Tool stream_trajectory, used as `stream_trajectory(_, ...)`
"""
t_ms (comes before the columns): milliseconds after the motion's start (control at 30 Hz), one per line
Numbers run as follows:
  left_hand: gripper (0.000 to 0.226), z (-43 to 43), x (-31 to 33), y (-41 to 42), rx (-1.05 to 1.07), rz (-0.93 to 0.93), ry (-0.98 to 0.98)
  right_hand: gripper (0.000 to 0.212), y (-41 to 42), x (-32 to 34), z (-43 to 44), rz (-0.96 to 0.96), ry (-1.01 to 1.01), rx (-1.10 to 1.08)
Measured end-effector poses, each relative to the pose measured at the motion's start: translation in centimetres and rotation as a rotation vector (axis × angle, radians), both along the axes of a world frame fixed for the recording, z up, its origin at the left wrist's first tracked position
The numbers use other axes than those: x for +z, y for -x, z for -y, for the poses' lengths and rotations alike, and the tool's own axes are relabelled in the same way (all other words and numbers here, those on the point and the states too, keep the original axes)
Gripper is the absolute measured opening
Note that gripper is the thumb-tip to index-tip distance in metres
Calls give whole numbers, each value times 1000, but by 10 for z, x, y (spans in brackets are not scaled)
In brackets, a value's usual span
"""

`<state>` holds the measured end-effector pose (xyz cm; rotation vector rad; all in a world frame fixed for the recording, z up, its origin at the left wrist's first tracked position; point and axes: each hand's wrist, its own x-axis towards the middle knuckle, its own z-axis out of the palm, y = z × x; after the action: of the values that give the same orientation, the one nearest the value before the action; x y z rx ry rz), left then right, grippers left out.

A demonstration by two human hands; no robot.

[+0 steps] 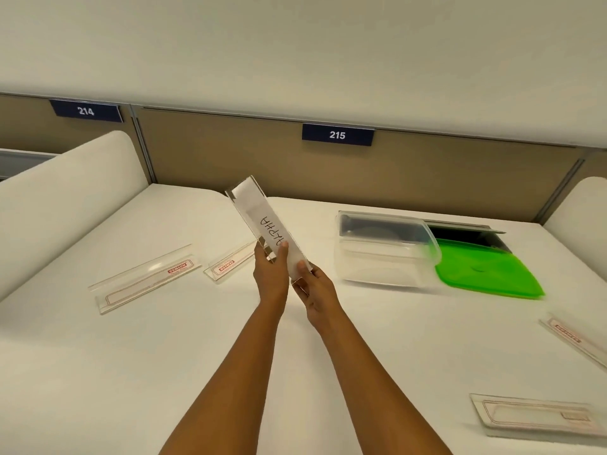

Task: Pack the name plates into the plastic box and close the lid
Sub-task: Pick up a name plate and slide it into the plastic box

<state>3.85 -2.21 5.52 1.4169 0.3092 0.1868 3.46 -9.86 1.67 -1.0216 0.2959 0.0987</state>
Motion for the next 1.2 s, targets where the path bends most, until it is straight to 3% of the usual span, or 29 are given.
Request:
stream_trajectory(133, 55, 3, 7, -8, -81, 27, -82, 26, -2, 10, 23, 60, 200, 24)
stream_trajectory(300, 51, -5, 17, -27, -289, 56, -353, 28, -18, 43, 70, 258, 461, -189)
stream_trajectory(367, 50, -8, 25, -38, -393, 60, -529, 39, -25, 61, 90, 396, 726, -287)
stream_trajectory(433, 52, -10, 35, -49, -538, 51, -745, 53, -29, 80, 105, 543, 1125, -295)
stream_trajectory(533, 57, -5, 49, -65, -690, 47, -1019, 69, -35, 103, 124, 607, 1674, -39)
stream_trajectory(600, 57, 0, 58, -72, -735, 62, -1091, 73, -38, 110, 134, 545, 1865, 186)
stream_trajectory(700, 54, 8, 68, -79, -774, 94, -1118, 65, -41, 109, 145, 462, 1914, 334)
stream_trajectory(833, 51, 12, 70, -80, -760, 146, -1159, 55, -41, 109, 156, 392, 1778, 311)
stream_trajectory(1033, 69, 30, 68, -72, -655, 321, -1352, 53, -46, 120, 177, 355, 1800, 298)
stream_trajectory(1200, 62, 55, 66, -84, -625, 357, -1386, 52, -56, 124, 200, 288, 1778, 340)
